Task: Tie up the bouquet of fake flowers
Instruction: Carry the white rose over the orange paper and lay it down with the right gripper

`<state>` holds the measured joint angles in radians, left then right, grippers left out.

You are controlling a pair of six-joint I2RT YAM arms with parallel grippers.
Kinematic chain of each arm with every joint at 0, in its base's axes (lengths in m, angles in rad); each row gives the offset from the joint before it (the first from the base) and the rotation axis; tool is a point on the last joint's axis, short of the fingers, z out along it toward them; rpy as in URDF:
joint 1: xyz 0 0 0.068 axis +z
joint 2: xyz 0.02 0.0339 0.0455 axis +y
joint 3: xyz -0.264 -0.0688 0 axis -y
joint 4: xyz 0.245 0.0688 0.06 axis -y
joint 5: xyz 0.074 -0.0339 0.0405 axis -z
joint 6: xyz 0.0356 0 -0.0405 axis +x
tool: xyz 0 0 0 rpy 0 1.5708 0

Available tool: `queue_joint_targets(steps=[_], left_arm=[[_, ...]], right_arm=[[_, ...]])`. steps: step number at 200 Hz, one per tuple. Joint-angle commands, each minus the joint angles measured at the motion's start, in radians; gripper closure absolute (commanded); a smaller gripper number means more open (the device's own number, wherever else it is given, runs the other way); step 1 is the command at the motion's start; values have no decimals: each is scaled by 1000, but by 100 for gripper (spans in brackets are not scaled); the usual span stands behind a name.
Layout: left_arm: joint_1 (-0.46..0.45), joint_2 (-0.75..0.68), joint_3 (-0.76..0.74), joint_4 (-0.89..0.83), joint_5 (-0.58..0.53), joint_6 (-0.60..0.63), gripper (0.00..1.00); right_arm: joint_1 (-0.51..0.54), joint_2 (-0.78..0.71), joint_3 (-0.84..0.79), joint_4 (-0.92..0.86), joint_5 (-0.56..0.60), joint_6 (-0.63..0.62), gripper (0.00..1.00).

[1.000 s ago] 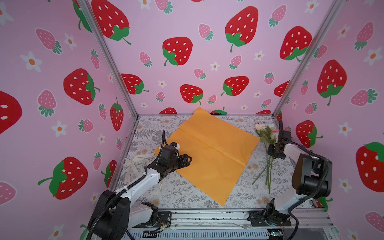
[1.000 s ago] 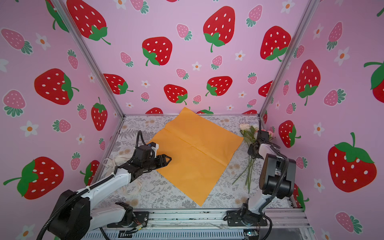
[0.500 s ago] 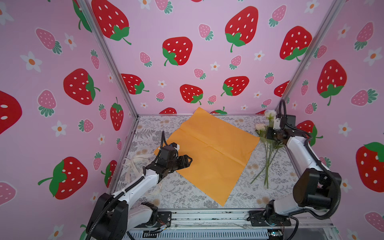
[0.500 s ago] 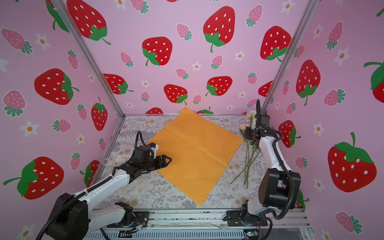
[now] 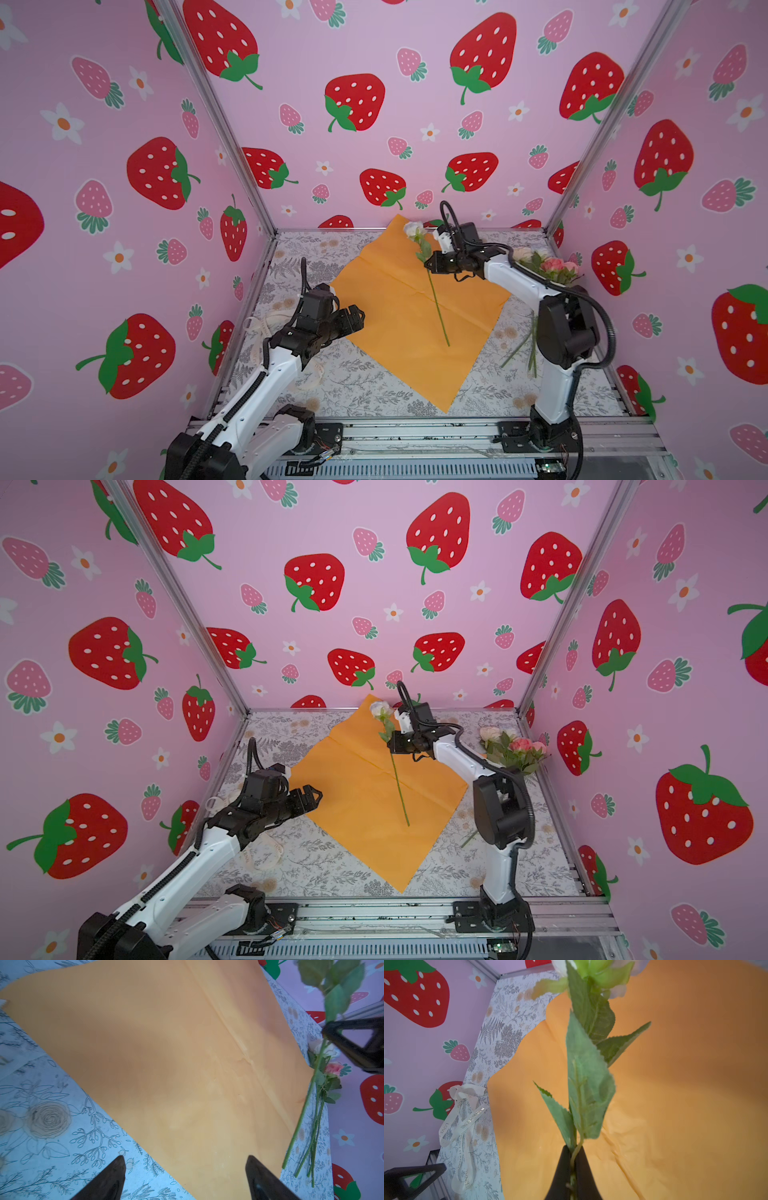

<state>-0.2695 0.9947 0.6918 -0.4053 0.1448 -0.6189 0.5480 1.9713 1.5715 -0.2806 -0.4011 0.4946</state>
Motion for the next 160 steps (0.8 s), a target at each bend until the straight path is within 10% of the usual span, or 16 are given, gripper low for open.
queue_joint_targets(steps=[1, 160], left_arm=[[41, -12, 77, -139, -28, 25, 8], [55, -138, -42, -23, 129, -85, 9]], right_arm=[[39, 105, 88, 117, -60, 154, 97], [90, 423, 304, 60, 52, 283, 84]])
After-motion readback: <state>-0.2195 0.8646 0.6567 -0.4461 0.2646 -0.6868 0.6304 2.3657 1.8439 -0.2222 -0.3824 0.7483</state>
